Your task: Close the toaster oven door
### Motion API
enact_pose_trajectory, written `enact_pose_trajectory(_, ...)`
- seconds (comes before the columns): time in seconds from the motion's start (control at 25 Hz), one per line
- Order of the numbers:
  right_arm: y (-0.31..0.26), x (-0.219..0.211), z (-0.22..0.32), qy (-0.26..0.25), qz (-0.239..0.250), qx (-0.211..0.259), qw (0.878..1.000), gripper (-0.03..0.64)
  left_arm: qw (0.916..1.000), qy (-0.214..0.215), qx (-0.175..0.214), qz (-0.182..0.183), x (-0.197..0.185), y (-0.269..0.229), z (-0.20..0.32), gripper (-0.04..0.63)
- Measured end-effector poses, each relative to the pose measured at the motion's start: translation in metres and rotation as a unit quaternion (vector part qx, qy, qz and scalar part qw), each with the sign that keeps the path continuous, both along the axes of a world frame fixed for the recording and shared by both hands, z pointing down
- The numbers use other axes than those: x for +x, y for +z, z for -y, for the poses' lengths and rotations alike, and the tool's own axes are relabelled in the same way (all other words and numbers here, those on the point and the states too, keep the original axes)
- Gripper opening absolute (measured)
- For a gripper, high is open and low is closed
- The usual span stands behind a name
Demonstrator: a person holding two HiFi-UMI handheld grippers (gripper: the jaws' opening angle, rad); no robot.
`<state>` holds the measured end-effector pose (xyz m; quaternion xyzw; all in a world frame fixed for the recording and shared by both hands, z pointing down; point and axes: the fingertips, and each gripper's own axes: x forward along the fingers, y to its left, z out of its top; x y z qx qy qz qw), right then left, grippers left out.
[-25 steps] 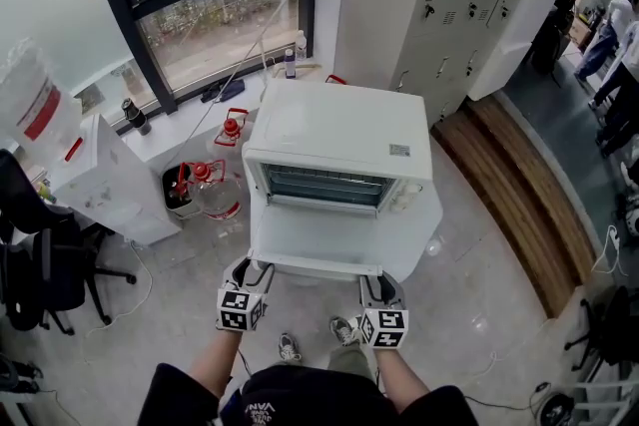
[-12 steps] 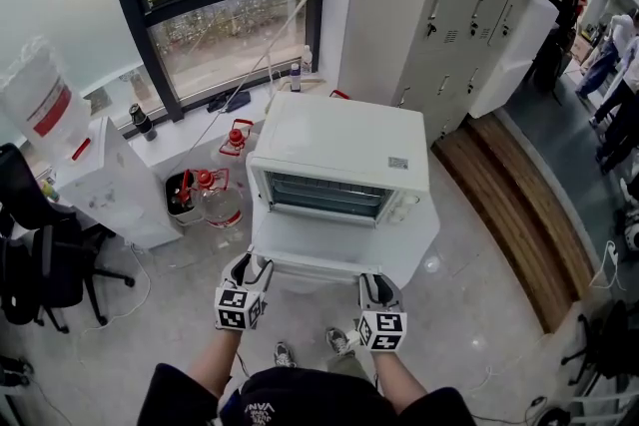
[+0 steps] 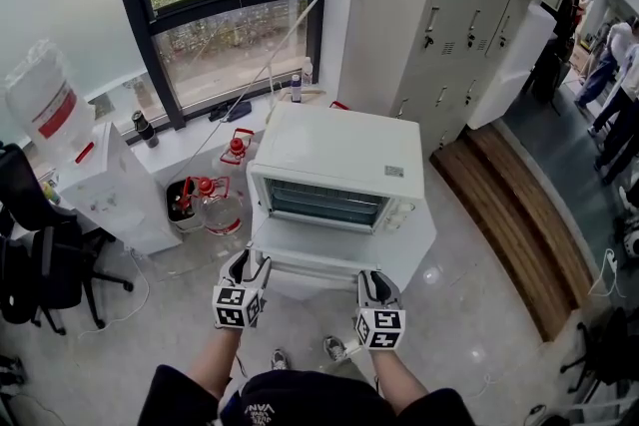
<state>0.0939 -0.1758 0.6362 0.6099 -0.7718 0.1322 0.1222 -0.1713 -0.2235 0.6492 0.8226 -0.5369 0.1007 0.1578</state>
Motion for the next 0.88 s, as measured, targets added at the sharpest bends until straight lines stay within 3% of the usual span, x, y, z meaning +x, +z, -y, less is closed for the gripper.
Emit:
enact_pose_trajectory(0.6, -0.029, 0.002, 0.022, 0.004, -0.003, 0.007, 1.000, 0.095, 0.9995, -0.017, 0.024, -0.014, 0.005, -0.031, 0.020, 0.206)
enact_pose_trajectory(0.88, -0.035, 0.003, 0.028, 0.004, -0.003, -0.003, 1.000, 0.095, 0.9995, -0.015, 0.013, -0.023, 0.008, -0.035, 0.028, 0.193)
